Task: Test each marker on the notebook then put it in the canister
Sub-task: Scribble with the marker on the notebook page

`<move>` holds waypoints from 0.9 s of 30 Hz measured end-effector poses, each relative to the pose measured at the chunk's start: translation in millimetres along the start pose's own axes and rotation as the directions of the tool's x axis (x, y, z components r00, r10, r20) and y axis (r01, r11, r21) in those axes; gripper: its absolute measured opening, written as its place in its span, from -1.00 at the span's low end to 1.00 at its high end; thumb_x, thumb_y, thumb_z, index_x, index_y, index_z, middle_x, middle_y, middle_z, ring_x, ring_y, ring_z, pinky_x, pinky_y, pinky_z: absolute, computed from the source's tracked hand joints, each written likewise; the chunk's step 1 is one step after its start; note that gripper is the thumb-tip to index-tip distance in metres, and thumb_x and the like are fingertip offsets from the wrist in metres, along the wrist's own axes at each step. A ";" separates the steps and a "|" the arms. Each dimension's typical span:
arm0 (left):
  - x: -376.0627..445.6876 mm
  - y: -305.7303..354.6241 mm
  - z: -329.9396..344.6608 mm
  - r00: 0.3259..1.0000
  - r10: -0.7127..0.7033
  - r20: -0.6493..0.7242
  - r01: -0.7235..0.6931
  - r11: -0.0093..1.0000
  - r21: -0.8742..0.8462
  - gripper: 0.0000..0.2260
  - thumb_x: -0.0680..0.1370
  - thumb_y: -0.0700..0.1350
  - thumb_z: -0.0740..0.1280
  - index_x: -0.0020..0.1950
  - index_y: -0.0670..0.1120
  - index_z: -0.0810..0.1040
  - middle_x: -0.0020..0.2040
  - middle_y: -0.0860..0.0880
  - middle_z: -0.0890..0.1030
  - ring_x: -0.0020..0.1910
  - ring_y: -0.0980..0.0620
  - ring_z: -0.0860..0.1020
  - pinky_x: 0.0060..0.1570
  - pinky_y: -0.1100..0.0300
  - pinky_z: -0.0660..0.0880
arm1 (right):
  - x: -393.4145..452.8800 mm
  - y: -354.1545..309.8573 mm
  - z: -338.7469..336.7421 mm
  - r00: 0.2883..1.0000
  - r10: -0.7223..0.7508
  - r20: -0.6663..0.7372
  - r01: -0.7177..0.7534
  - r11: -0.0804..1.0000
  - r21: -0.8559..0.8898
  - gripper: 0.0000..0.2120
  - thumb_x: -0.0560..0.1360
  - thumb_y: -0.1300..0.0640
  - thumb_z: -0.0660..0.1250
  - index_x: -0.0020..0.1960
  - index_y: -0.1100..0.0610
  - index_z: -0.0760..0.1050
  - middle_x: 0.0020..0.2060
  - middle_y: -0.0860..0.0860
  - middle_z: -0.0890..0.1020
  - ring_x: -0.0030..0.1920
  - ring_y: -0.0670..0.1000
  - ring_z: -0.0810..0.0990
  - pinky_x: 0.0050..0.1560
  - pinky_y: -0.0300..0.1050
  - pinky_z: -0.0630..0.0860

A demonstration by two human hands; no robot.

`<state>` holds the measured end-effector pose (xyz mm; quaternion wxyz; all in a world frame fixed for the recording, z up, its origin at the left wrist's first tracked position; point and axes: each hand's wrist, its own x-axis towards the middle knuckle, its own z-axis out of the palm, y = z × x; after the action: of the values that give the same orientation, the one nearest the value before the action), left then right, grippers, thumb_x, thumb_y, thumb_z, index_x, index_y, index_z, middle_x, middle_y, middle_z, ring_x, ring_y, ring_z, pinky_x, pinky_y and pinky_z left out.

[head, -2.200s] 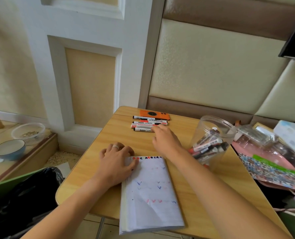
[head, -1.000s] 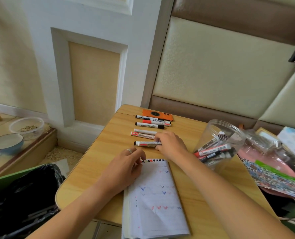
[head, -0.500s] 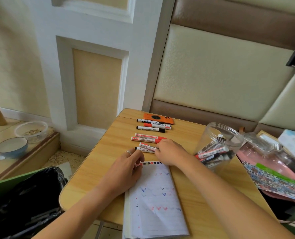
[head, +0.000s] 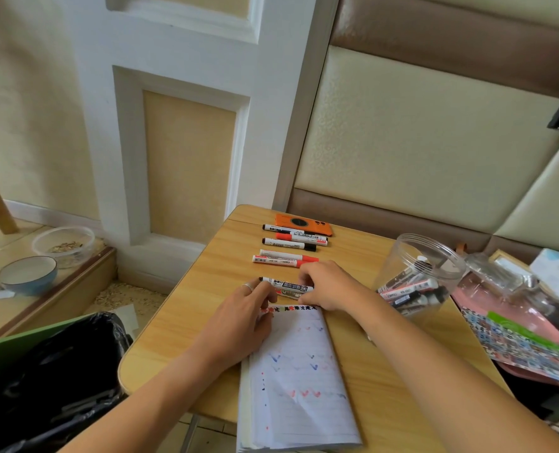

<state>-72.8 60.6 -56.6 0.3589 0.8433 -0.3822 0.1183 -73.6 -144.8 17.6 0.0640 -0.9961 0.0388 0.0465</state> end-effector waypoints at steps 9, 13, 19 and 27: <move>-2.2 -3.0 1.2 1.000 0.003 -0.006 -0.003 1.000 -0.030 -0.77 0.59 -0.05 0.35 0.17 0.06 0.34 -0.09 0.14 0.50 -0.19 0.17 0.44 -0.25 0.27 0.40 | -30.9 -1.7 1.2 0.949 -0.066 -0.309 0.147 0.958 0.248 -0.73 0.55 -0.05 0.47 0.23 -0.04 0.63 0.12 -0.10 0.51 0.08 -0.11 0.51 0.03 -0.22 0.45; -3.1 0.6 0.0 0.998 0.052 -0.026 -0.052 0.999 -0.005 -0.74 0.61 0.19 0.24 0.20 0.07 0.41 -0.11 0.20 0.48 -0.15 0.28 0.41 -0.21 0.39 0.32 | -50.6 -11.2 16.2 0.922 0.024 -0.386 0.242 0.743 0.624 -0.86 0.55 -0.03 0.48 0.06 -0.01 0.69 -0.14 -0.01 0.63 -0.18 -0.07 0.54 -0.16 -0.20 0.49; -2.3 0.6 -2.0 0.998 0.058 0.035 -0.057 0.998 -0.017 -0.65 0.65 0.22 0.05 0.29 0.08 0.41 0.01 0.14 0.53 -0.06 0.18 0.45 -0.08 0.15 0.45 | -66.8 -14.7 33.7 0.976 0.102 -0.192 0.169 0.197 0.966 -0.89 0.62 0.23 0.39 0.11 0.21 0.64 -0.10 0.12 0.69 -0.17 0.04 0.67 -0.18 -0.15 0.60; -2.6 -3.9 -3.0 0.999 0.043 -0.002 -0.043 0.998 -0.052 -0.86 0.65 0.01 0.20 0.20 0.07 0.44 -0.06 0.12 0.51 -0.12 0.13 0.42 -0.18 0.10 0.42 | -70.8 5.5 29.3 0.980 0.120 -0.158 0.158 0.004 0.987 -0.77 0.57 0.07 0.43 0.08 0.23 0.62 -0.03 0.13 0.66 -0.11 0.13 0.68 -0.19 -0.10 0.60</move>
<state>-71.4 65.9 -57.7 0.3784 0.8252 -0.4028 0.1165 -147.0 -141.3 -5.0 0.7447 -0.6586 0.0529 -0.0940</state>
